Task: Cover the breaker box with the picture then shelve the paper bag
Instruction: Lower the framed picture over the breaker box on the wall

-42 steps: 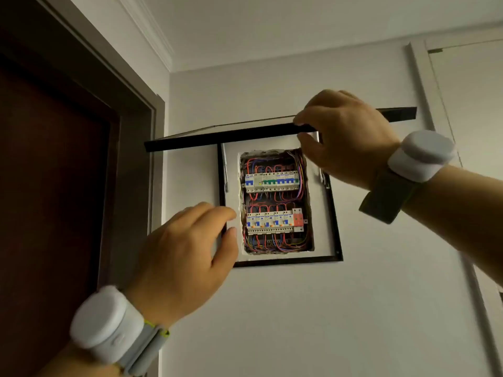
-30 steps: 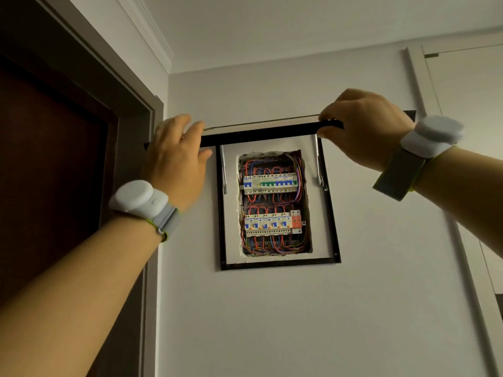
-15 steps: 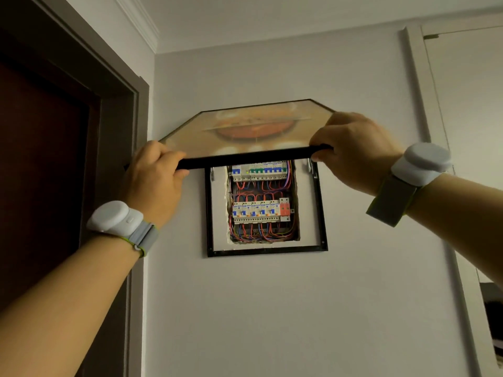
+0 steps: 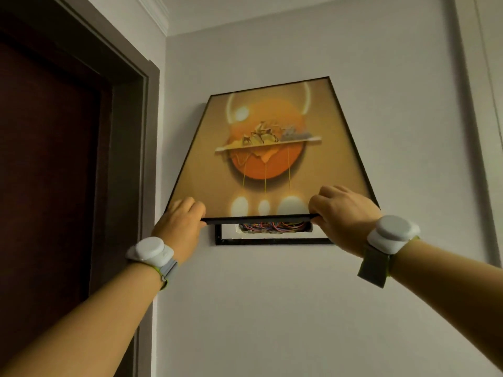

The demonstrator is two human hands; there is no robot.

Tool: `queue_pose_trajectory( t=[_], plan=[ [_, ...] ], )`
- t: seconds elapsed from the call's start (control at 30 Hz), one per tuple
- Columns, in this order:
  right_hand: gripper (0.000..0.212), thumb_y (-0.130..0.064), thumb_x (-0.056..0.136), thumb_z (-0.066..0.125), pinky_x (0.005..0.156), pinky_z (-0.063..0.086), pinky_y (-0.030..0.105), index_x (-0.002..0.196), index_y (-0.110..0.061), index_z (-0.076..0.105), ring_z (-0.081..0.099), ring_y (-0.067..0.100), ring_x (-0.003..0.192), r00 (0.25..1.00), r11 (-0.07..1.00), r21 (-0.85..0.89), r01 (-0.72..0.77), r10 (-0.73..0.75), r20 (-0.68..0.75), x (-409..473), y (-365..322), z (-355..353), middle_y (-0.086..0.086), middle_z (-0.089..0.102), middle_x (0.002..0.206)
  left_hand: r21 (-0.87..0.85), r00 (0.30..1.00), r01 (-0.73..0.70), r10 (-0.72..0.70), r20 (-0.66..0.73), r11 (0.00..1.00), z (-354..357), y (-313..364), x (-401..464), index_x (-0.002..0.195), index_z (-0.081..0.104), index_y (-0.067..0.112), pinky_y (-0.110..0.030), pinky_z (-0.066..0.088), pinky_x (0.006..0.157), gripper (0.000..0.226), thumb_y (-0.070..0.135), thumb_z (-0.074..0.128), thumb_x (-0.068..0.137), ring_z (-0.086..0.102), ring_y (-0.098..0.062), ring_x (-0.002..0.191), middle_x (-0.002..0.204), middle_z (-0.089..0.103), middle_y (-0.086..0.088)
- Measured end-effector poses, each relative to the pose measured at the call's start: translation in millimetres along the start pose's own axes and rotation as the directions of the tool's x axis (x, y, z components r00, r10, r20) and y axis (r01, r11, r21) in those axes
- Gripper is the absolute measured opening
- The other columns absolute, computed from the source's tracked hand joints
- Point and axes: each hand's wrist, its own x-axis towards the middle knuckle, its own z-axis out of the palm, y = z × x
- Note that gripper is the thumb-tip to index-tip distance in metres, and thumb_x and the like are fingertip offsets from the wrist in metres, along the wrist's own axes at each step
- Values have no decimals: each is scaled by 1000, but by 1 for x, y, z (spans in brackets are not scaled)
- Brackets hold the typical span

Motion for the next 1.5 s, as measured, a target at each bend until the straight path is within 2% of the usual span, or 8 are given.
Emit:
queue_pose_trajectory(
  t=[0.1, 0.2, 0.37, 0.77, 1.03, 1.3, 1.43, 1.5],
  plan=[
    [16, -34, 88, 57, 69, 53, 34, 100, -24, 57, 53, 19, 90, 1000, 1000, 1, -13, 13, 28, -1, 2, 35, -2, 57, 98, 30, 999, -25, 24, 46, 999, 32, 0, -5, 78, 49, 9, -35, 31, 55, 16, 10, 64, 83, 49, -32, 79, 82, 52, -11],
    [17, -36, 88, 55, 66, 52, 31, 100, -24, 56, 53, 19, 90, 997, 999, -23, -27, 29, 70, -1, 7, 74, -3, 57, 99, 45, 995, -50, 46, 91, 998, 67, 0, -9, 74, 47, 10, -34, 30, 53, 20, 10, 65, 82, 50, -31, 74, 77, 52, -9],
    [21, -37, 88, 53, 72, 55, 34, 105, -25, 55, 55, 18, 96, 985, 996, -42, -79, 84, 149, 6, 17, 138, -4, 58, 103, 46, 987, -94, 87, 133, 995, 132, -1, -9, 63, 43, 14, -28, 30, 46, 38, 6, 80, 64, 49, -27, 57, 64, 49, -4],
    [18, -33, 89, 53, 67, 55, 37, 103, -23, 56, 56, 22, 93, 963, 978, -83, -191, 203, 179, 41, 45, 250, -2, 59, 102, 32, 984, -113, 107, 140, 993, 269, -16, 22, 64, 44, 16, -31, 38, 45, 39, 9, 82, 60, 52, -28, 60, 65, 50, -5],
    [18, -31, 86, 57, 63, 55, 38, 102, -22, 60, 59, 23, 90, 964, 975, -80, -207, 217, 152, 49, 52, 279, -1, 61, 97, 23, 989, -93, 89, 122, 995, 298, -18, 26, 65, 45, 15, -32, 33, 46, 37, 6, 80, 60, 50, -28, 60, 65, 50, -6],
    [18, -30, 87, 58, 67, 56, 34, 103, -23, 59, 58, 20, 89, 961, 972, -73, -224, 233, 150, 53, 51, 283, -2, 61, 98, 27, 988, -62, 58, 146, 998, 302, -17, 29, 64, 43, 15, -29, 25, 47, 40, -1, 79, 56, 49, -27, 60, 65, 50, -5],
    [25, -36, 88, 56, 76, 54, 34, 110, -24, 56, 55, 21, 97, 945, 958, -39, -283, 285, 160, 49, 44, 279, -2, 57, 107, 18, 980, -68, 64, 187, 997, 294, -15, 31, 67, 46, 14, -30, 36, 45, 32, 7, 77, 63, 51, -27, 65, 71, 51, -7],
    [29, -39, 88, 56, 79, 54, 35, 113, -25, 55, 55, 21, 101, 931, 946, 14, -325, 318, 177, 42, 37, 274, -2, 55, 113, -46, 978, -44, 52, 201, 998, 285, -11, 23, 77, 52, 11, -36, 44, 54, 17, 19, 67, 78, 53, -31, 76, 83, 53, -10]
  ],
)
